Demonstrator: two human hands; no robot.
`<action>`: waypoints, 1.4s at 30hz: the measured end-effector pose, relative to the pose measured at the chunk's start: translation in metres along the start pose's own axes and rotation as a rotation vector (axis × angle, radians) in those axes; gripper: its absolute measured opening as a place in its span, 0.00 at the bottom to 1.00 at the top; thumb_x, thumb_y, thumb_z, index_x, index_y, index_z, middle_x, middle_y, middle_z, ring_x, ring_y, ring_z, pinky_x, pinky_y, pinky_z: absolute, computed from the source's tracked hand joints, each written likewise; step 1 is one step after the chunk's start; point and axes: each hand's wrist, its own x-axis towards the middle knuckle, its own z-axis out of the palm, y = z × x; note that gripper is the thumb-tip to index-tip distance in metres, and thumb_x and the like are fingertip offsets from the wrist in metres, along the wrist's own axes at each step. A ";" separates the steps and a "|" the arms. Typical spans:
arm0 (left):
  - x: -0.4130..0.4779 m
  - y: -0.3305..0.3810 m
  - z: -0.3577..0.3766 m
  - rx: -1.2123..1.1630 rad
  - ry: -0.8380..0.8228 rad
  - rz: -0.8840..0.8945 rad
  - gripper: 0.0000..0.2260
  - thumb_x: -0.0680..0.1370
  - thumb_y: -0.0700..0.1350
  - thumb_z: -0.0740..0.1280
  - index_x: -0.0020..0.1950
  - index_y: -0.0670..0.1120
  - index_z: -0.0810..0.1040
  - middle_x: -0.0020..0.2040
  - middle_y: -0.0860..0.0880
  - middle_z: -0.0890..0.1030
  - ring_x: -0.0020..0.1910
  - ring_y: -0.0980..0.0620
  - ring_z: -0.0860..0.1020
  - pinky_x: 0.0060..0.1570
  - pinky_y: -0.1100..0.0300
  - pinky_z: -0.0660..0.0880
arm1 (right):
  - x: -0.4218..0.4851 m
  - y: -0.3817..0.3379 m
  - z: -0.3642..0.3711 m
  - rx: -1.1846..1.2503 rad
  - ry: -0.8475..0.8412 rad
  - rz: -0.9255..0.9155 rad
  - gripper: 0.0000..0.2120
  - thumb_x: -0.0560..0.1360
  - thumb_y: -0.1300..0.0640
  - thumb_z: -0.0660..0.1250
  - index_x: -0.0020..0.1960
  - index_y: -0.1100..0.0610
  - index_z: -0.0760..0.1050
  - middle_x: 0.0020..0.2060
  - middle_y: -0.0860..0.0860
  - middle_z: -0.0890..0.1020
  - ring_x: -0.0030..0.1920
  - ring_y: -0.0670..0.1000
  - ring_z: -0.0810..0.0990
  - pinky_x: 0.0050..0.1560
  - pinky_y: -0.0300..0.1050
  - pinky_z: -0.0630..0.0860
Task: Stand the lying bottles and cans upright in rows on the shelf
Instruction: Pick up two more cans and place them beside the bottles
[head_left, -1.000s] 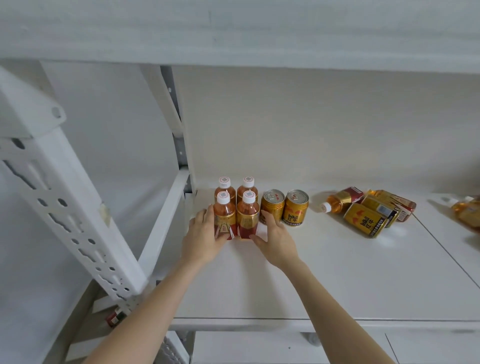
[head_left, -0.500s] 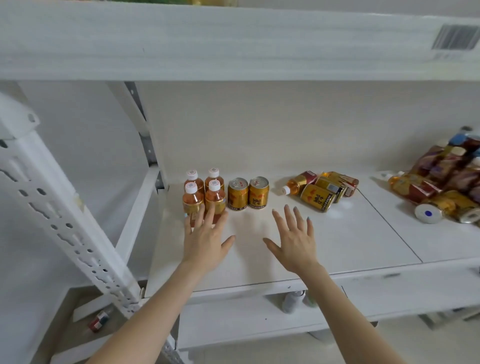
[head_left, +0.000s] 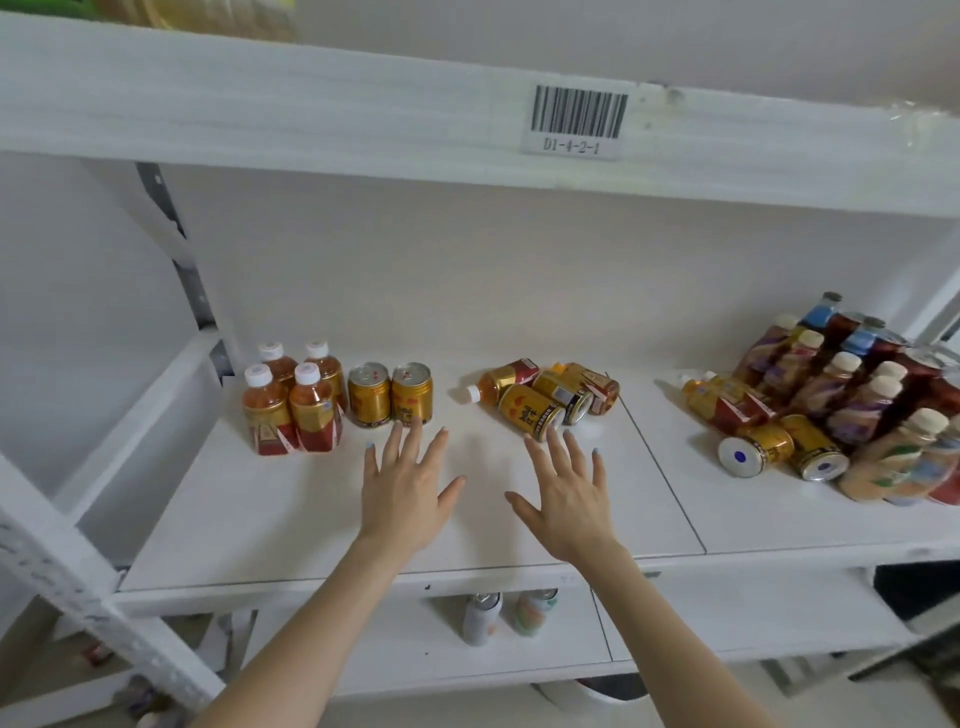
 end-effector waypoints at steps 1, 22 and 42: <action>0.002 0.010 0.001 0.005 -0.004 -0.014 0.30 0.78 0.64 0.55 0.76 0.52 0.59 0.78 0.45 0.59 0.77 0.42 0.55 0.71 0.38 0.57 | -0.001 0.010 -0.002 -0.003 -0.003 -0.010 0.36 0.75 0.33 0.50 0.77 0.49 0.48 0.78 0.53 0.50 0.78 0.56 0.45 0.74 0.62 0.44; 0.081 0.142 0.049 -0.083 -0.042 -0.166 0.30 0.78 0.62 0.56 0.75 0.48 0.61 0.73 0.43 0.68 0.70 0.41 0.67 0.65 0.44 0.69 | 0.062 0.177 -0.005 0.112 -0.022 -0.052 0.34 0.76 0.37 0.55 0.76 0.49 0.49 0.78 0.52 0.53 0.77 0.56 0.49 0.75 0.60 0.47; 0.164 0.129 0.117 -0.623 -0.027 -0.568 0.29 0.76 0.59 0.64 0.73 0.46 0.64 0.66 0.43 0.76 0.62 0.40 0.75 0.61 0.47 0.72 | 0.181 0.168 0.063 0.227 -0.079 -0.215 0.32 0.78 0.40 0.55 0.77 0.53 0.51 0.77 0.50 0.57 0.77 0.52 0.50 0.75 0.58 0.47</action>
